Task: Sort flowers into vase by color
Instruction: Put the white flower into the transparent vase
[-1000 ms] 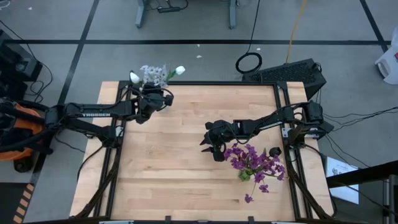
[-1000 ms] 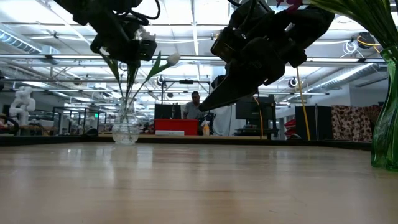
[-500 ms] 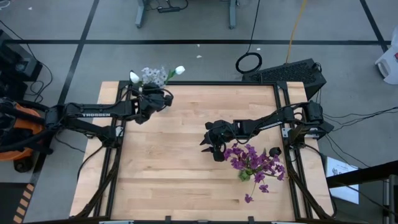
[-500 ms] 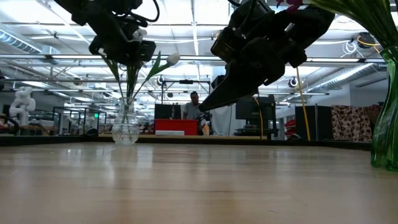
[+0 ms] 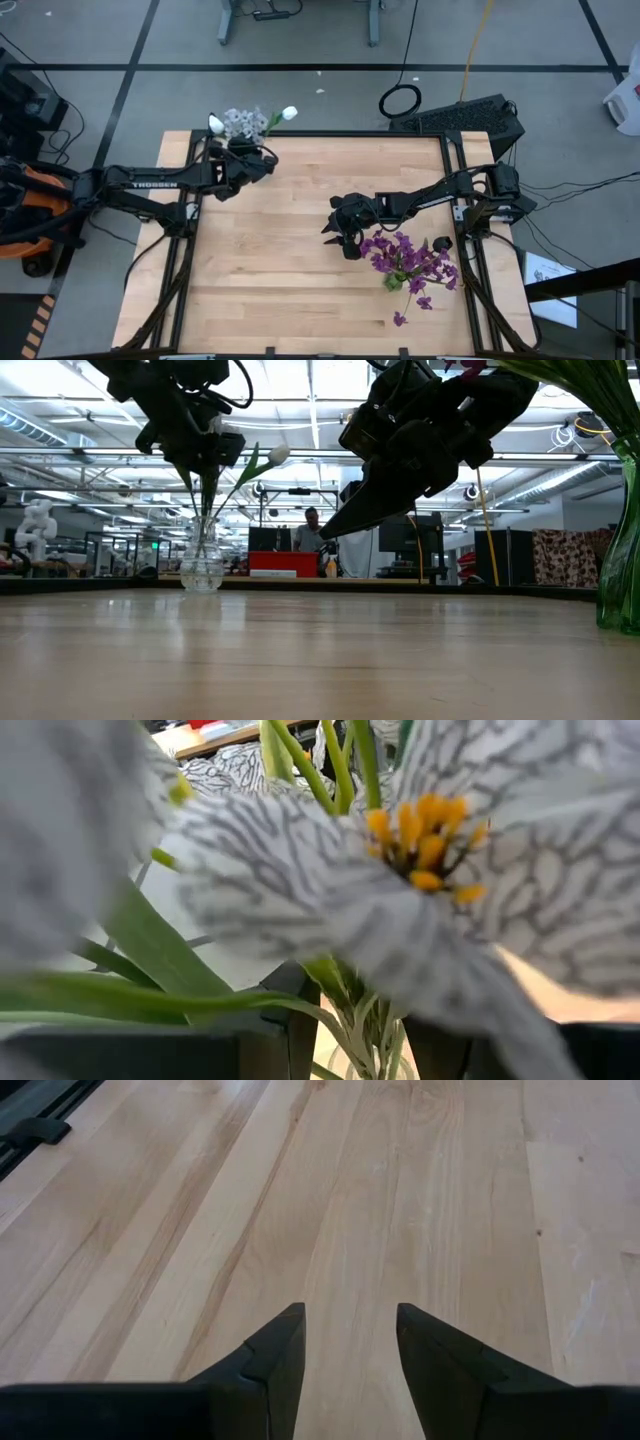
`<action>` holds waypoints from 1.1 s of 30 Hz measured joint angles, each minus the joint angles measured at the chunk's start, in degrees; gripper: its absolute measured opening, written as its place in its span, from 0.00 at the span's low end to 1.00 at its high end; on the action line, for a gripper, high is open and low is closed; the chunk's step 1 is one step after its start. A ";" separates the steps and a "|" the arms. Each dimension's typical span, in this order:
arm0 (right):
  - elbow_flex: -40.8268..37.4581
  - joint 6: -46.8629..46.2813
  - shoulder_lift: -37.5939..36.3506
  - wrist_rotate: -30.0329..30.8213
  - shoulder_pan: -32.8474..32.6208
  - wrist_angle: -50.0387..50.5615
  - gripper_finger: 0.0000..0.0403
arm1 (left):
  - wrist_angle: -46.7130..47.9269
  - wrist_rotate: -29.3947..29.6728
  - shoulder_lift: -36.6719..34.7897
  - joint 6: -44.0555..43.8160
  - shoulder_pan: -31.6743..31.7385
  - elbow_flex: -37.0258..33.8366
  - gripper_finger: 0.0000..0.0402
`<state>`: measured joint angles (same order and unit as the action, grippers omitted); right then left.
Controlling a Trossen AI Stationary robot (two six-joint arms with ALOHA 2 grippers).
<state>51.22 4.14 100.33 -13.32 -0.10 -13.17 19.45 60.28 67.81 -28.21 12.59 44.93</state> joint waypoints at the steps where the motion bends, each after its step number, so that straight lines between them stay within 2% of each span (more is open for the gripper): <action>1: 0.00 0.00 0.00 0.00 -0.01 0.00 0.37 | 0.02 -0.01 0.00 0.00 -0.25 0.00 0.33; 9: 0.00 0.00 0.00 0.00 -0.02 0.00 0.37 | -0.01 -0.06 0.00 0.03 -1.73 0.00 0.29; 20: 0.00 0.01 0.00 0.00 0.00 -0.01 0.37 | -0.01 -0.03 0.00 0.05 -1.94 0.00 0.03; 27: 0.00 0.00 0.00 0.00 -0.02 0.00 0.37 | 0.14 -0.02 0.00 -1.00 -1.96 0.00 0.07; 33: 0.00 0.00 0.00 0.00 0.00 0.00 0.37 | 0.76 0.34 0.04 -4.06 -1.96 -0.26 0.07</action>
<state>51.22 4.14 100.33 -13.32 -0.10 -13.17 20.21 60.63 67.85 -32.27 10.63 44.66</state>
